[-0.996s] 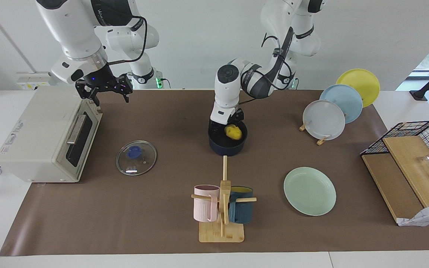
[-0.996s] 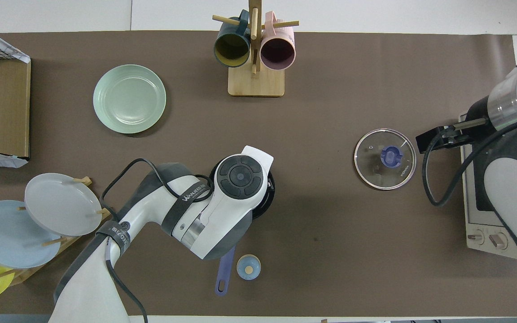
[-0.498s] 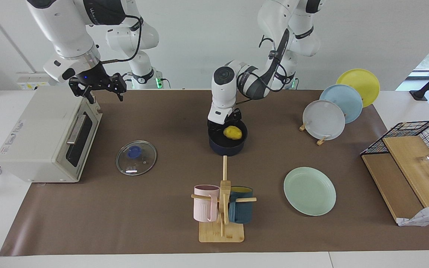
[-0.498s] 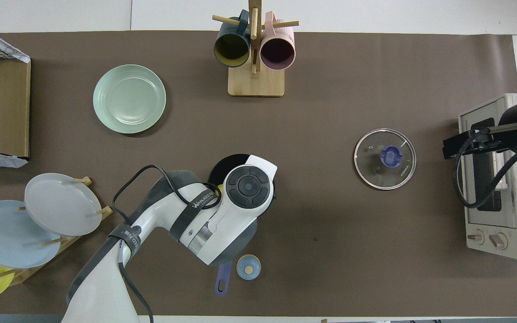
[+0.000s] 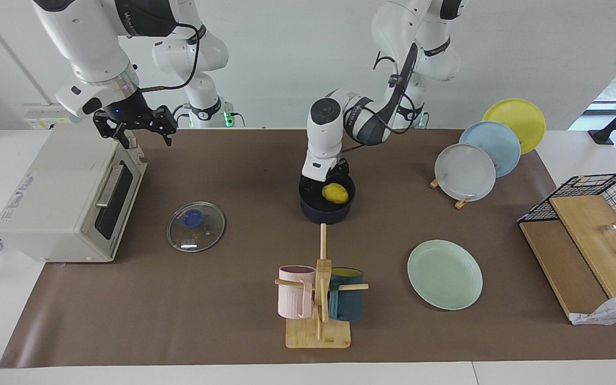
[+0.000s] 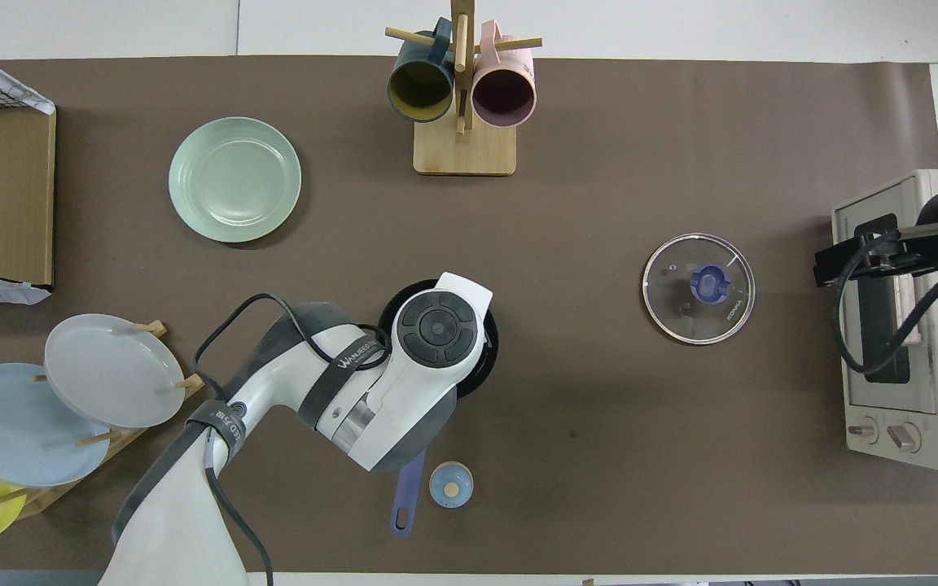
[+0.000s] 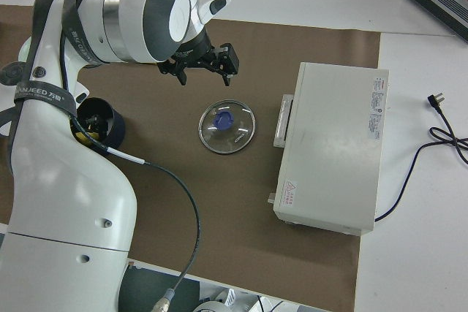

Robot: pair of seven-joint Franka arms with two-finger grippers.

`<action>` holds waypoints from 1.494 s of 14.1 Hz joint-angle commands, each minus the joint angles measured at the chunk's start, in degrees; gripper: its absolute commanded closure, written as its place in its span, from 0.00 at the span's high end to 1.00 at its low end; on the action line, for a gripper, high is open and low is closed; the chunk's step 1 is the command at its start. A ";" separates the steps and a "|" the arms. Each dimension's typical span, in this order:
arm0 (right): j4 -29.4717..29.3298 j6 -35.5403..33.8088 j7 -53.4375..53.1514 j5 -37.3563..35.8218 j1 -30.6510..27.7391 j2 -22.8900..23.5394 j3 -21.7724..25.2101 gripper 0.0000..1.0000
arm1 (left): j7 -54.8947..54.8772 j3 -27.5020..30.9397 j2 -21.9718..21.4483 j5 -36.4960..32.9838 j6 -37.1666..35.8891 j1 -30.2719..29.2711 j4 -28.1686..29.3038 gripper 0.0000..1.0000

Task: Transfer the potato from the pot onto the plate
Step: 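Lift the yellow potato with the left gripper toward the green plate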

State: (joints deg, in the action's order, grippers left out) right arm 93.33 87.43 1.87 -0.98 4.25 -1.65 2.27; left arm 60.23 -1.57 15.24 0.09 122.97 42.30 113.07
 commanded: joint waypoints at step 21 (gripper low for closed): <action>-0.08 1.52 -0.82 0.28 -3.37 -0.55 -0.52 1.00 | -3.95 -0.19 -8.28 -0.89 -15.01 -2.21 -9.16 0.00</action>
State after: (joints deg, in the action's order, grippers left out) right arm 93.00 88.38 1.87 -0.94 1.78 -1.71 2.24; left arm 59.26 -2.13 9.91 -0.97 114.27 40.85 107.45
